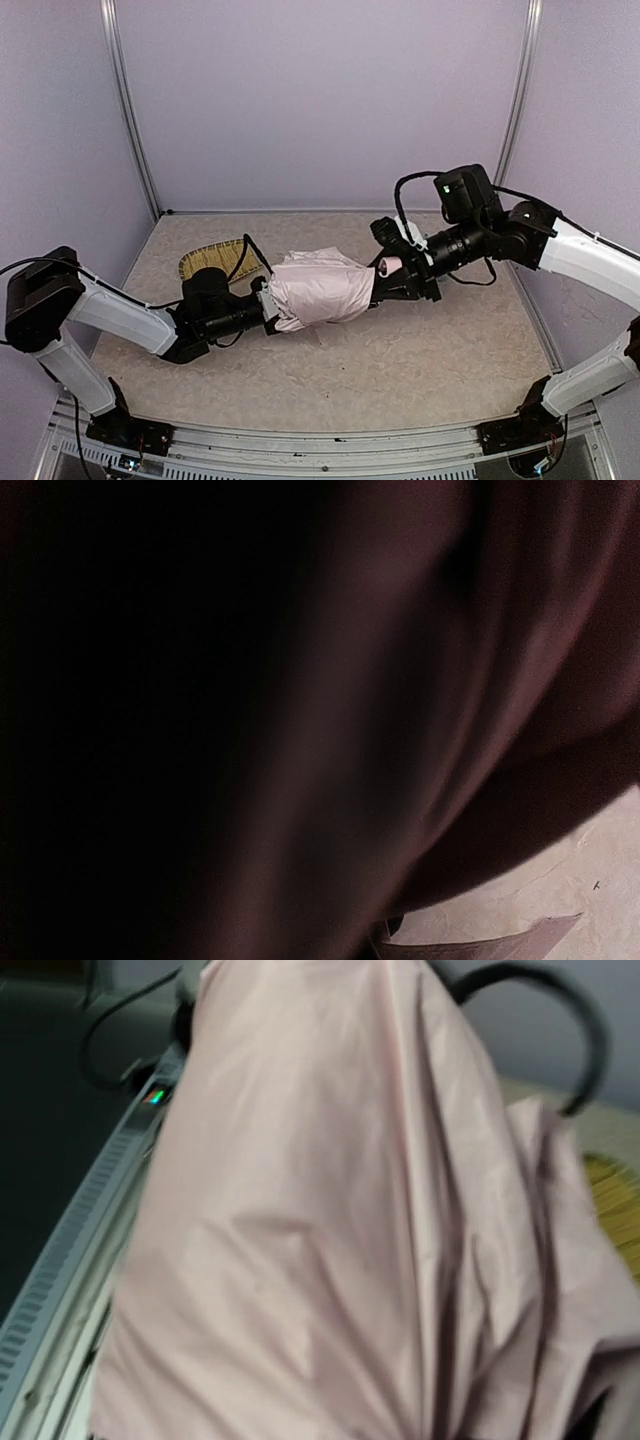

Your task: Put away the umbrella

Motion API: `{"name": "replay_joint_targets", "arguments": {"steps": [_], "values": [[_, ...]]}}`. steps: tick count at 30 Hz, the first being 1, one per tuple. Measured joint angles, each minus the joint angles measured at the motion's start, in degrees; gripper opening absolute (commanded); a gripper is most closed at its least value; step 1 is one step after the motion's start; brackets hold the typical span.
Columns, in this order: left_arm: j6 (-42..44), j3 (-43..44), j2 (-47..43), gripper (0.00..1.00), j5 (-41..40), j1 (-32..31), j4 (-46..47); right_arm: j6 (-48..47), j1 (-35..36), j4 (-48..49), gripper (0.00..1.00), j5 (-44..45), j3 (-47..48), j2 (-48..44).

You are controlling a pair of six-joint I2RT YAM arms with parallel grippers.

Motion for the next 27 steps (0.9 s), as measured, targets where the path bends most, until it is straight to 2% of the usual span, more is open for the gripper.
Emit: {"name": "replay_joint_targets", "arguments": {"steps": [6, 15, 18, 27], "values": [[4.55, -2.25, 5.7, 0.0, 2.43, 0.37, 5.97, 0.11, 8.44, 3.15, 0.0, 8.66, -9.18, -0.07], [10.32, -4.17, 11.23, 0.0, 3.1, 0.96, 7.26, -0.31, 15.45, 18.56, 0.0, 22.32, -25.55, -2.51], [12.59, -4.15, 13.31, 0.0, 1.84, 1.33, 7.21, -0.59, 16.98, 23.45, 0.0, 26.67, -29.09, -0.11], [20.17, -4.09, 17.66, 0.0, -4.02, 2.69, 6.54, -1.66, 18.49, 31.71, 0.0, 33.44, -30.88, 11.19]]}}
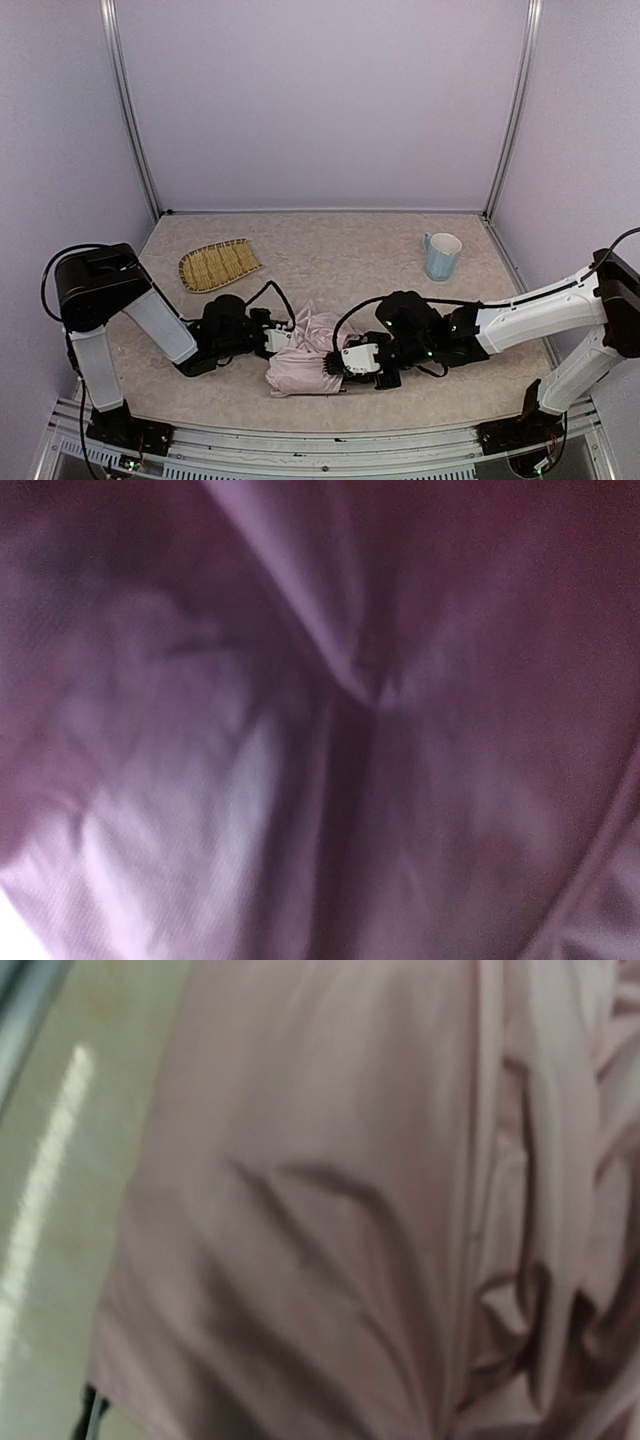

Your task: Put away the umbrella

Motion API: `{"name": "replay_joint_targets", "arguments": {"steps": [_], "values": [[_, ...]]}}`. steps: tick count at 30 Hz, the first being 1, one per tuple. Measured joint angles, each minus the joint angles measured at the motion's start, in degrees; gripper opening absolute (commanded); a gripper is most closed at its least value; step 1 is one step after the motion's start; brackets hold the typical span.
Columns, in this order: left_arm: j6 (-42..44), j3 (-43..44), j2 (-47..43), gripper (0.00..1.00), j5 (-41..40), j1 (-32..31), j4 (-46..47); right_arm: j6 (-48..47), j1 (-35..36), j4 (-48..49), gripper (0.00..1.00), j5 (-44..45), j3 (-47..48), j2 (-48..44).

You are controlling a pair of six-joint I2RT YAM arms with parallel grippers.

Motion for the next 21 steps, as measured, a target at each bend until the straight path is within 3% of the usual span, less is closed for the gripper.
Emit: {"name": "replay_joint_targets", "arguments": {"steps": [3, 5, 13, 19, 21], "values": [[2.43, 0.44, 2.86, 0.0, -2.4, 0.11, 0.81, -0.9, 0.22, 0.63, 0.0, 2.6, 0.0, 3.17], [3.78, 1.11, 5.38, 0.06, -3.76, 0.22, 2.4, -1.36, 0.28, 0.72, 0.0, 4.22, 0.0, 4.61], [8.15, 4.09, 9.81, 0.7, -9.35, 1.79, 9.86, -1.42, 0.37, 1.2, 0.0, 7.21, 0.0, 7.43], [7.32, 9.68, 12.33, 0.93, -18.84, 7.45, 16.35, -1.49, 1.11, 1.14, 0.0, 7.32, 0.02, 8.26], [6.08, 11.23, 12.72, 0.95, -22.47, 9.73, 18.97, -1.46, 1.18, 1.09, 0.0, 7.34, 0.04, 8.46]]}}
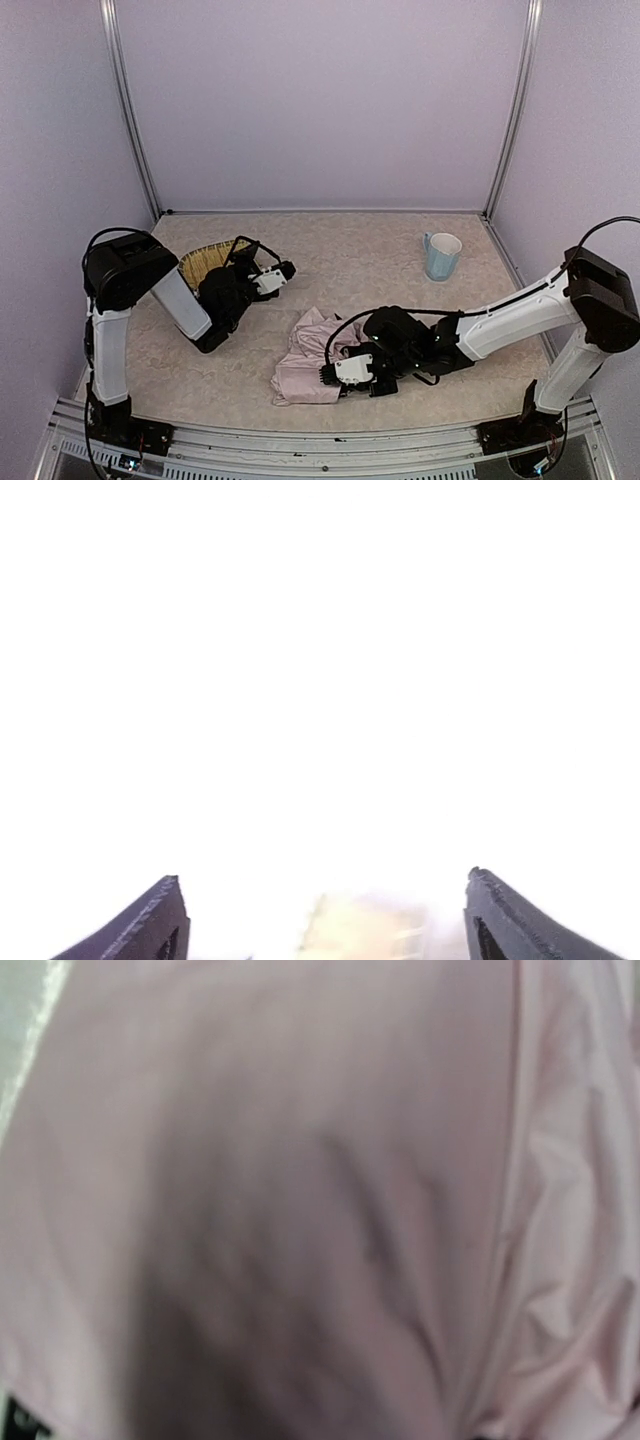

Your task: Put away the umbrella

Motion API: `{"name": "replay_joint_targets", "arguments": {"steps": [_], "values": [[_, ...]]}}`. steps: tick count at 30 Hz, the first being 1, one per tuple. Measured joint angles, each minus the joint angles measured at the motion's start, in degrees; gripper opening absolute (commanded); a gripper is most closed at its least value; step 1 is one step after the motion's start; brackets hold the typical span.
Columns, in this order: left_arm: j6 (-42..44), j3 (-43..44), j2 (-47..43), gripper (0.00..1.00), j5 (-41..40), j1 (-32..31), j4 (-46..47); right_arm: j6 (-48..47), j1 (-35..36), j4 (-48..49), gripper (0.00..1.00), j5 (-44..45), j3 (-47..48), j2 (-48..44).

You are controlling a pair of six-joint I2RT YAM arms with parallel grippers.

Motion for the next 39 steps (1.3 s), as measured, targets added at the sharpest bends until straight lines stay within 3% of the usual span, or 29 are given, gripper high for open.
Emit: {"name": "replay_joint_targets", "arguments": {"steps": [3, 6, 8, 12, 15, 20, 23, 31, 34, 39], "values": [[-3.56, 0.42, -0.96, 0.93, -4.33, 2.19, 2.71, 0.24, 0.0, -0.68, 0.0, -0.24, 0.57, 0.39], [-8.55, -0.28, -5.07, 0.77, -5.88, 1.53, 0.57, 0.98, -0.35, -2.75, 0.0, -2.03, 2.32, 1.31], [-12.15, -1.33, -11.04, 0.68, -5.99, 0.2, -4.15, 1.68, -1.25, -5.01, 0.0, -4.48, 4.31, 2.43], [-19.54, -2.38, -30.03, 0.61, 0.07, -7.1, -23.58, 3.13, -4.55, -10.73, 0.0, -11.52, 9.05, 5.51], [-26.05, -2.95, -44.33, 0.61, 10.69, -14.73, -36.48, 3.56, -7.48, -15.41, 0.0, -17.86, 12.79, 8.52], [-32.87, -8.85, -55.58, 0.78, 20.5, -23.89, -47.78, 3.89, -10.75, -21.57, 0.0, -25.4, 17.49, 12.46], [-34.62, -10.97, -53.27, 0.97, 21.14, -29.0, -55.98, 4.11, -12.24, -24.24, 0.0, -29.03, 19.45, 14.14], [-35.54, -12.55, -39.95, 0.97, 17.66, -29.11, -62.62, 4.26, -14.1, -27.34, 0.0, -33.75, 21.57, 16.24], [-35.69, -12.04, -34.99, 0.9, 16.59, -27.45, -62.47, 4.31, -14.25, -27.5, 0.0, -34.18, 21.7, 16.41], [-36.96, -7.23, -28.94, 0.54, 17.44, -25.88, -63.69, 4.39, -14.49, -27.71, 0.0, -34.51, 21.68, 16.41]]}}
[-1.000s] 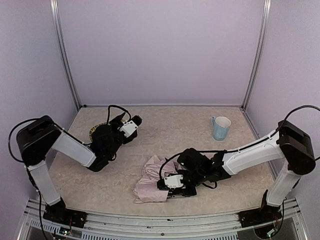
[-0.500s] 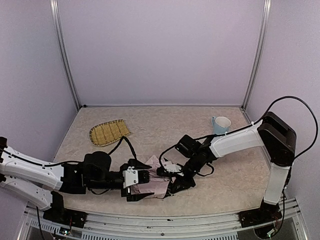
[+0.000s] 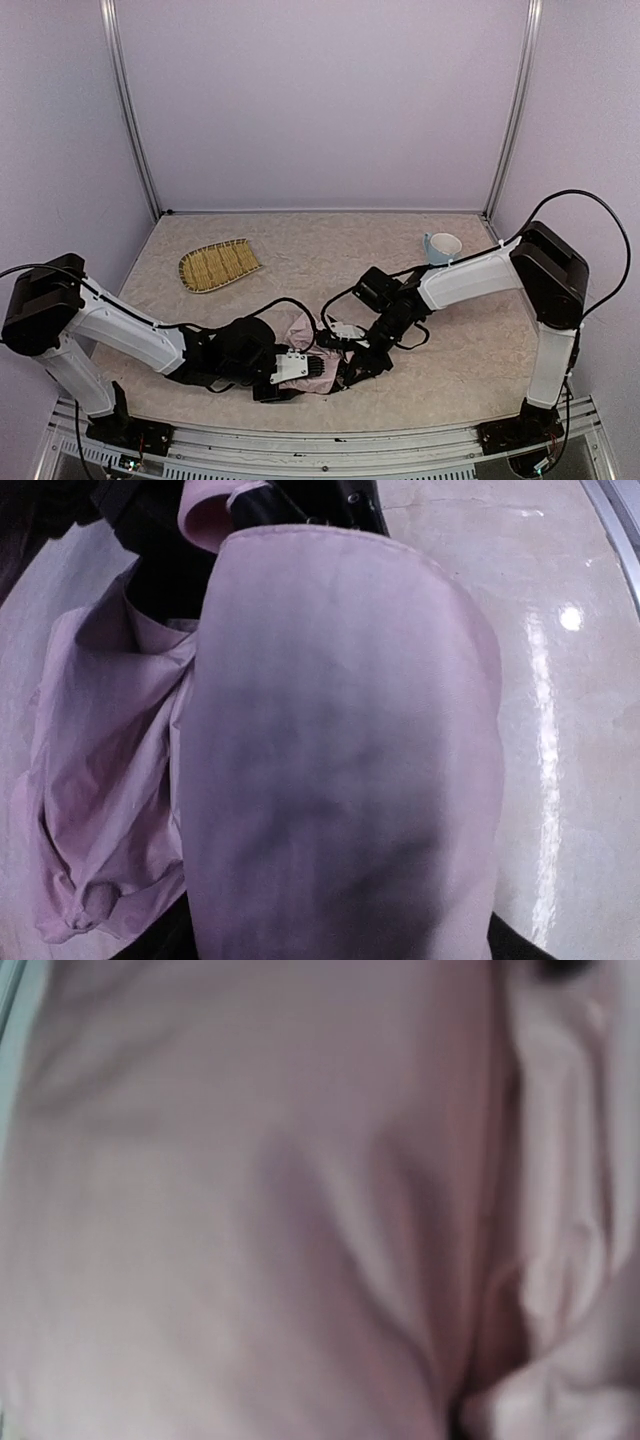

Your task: Put away the umbrella

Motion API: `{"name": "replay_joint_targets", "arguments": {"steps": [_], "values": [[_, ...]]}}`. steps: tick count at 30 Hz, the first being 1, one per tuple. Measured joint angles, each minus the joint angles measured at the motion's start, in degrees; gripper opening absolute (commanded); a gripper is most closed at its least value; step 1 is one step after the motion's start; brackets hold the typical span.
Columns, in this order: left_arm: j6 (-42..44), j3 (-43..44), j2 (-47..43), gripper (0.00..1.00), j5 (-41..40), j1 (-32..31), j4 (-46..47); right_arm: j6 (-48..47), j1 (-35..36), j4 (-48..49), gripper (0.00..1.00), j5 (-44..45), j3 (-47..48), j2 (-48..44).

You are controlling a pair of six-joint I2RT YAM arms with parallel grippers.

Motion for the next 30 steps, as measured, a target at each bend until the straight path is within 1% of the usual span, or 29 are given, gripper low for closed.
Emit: {"name": "replay_joint_targets", "arguments": {"steps": [1, 3, 4, 5, 6, 7, 8, 9, 10, 11, 12, 13, 16, 20, 23, 26, 30], "values": [[-0.48, 0.9, 0.81, 0.49, 0.85, 0.24, -1.16, 0.17, -0.24, -0.09, 0.04, 0.07, -0.11, -0.13], [-1.68, 2.29, 1.46, 0.41, 3.28, 1.01, -3.02, 0.57, -0.5, 0.0, 0.23, 0.42, -0.57, -0.57], [-2.14, 3.1, 1.68, 0.37, 5.18, 1.79, -4.26, 0.87, -0.55, 0.33, 0.3, 0.79, -0.96, -0.96], [-2.75, 3.52, 1.73, 0.33, 6.36, 2.25, -4.92, 1.33, -0.55, 0.94, 0.36, 1.36, -1.55, -1.46], [-3.32, 3.87, 1.73, 0.29, 7.58, 2.62, -5.31, 1.95, -0.55, 1.79, 0.4, 2.21, -2.27, -2.14], [-3.96, 4.24, 1.73, 0.28, 8.66, 2.95, -5.4, 2.95, -0.55, 2.73, 0.44, 3.56, -3.17, -2.93], [-4.52, 4.48, 1.73, 0.27, 9.64, 3.08, -5.81, 3.76, -0.48, 3.78, 0.54, 4.63, -4.09, -3.87], [-5.14, 4.52, 1.73, 0.27, 10.23, 3.1, -5.81, 4.94, -0.42, 5.01, 0.6, 6.56, -5.49, -5.44], [-5.84, 4.57, 1.73, 0.27, 10.93, 3.1, -5.86, 6.03, -0.42, 6.12, 0.61, 8.59, -7.04, -7.1], [-6.6, 4.63, 1.73, 0.26, 11.45, 3.21, -5.86, 6.84, -0.42, 7.04, 0.86, 10.64, -8.57, -8.81], [-7.19, 4.72, 1.73, 0.25, 11.78, 3.26, -5.9, 7.61, -0.42, 7.85, 0.98, 12.44, -9.92, -10.4], [-7.89, 4.87, 1.79, 0.24, 12.55, 3.54, -6.03, 8.48, -0.42, 8.83, 1.0, 14.53, -11.32, -12.22], [-9.64, 6.01, 2.97, 0.19, 15.34, 4.68, -6.43, 9.51, -0.04, 12.87, 1.0, 20.09, -15.63, -18.1], [-11.3, 7.85, 5.73, 0.14, 20.0, 6.36, -6.86, 8.87, 1.86, 18.56, 1.0, 27.1, -20.46, -25.57], [-12.41, 10.49, 8.33, 0.11, 24.55, 7.98, -7.82, 5.99, 6.4, 23.28, 0.99, 32.54, -24.04, -30.53], [-13.51, 14.49, 11.85, 0.09, 29.51, 9.7, -9.75, 1.77, 12.85, 28.7, 0.98, 36.96, -28.59, -34.93], [-14.38, 18.84, 15.85, 0.08, 35.47, 11.32, -12.0, -2.67, 18.03, 33.7, 0.98, 39.15, -30.82, -35.52]]}}
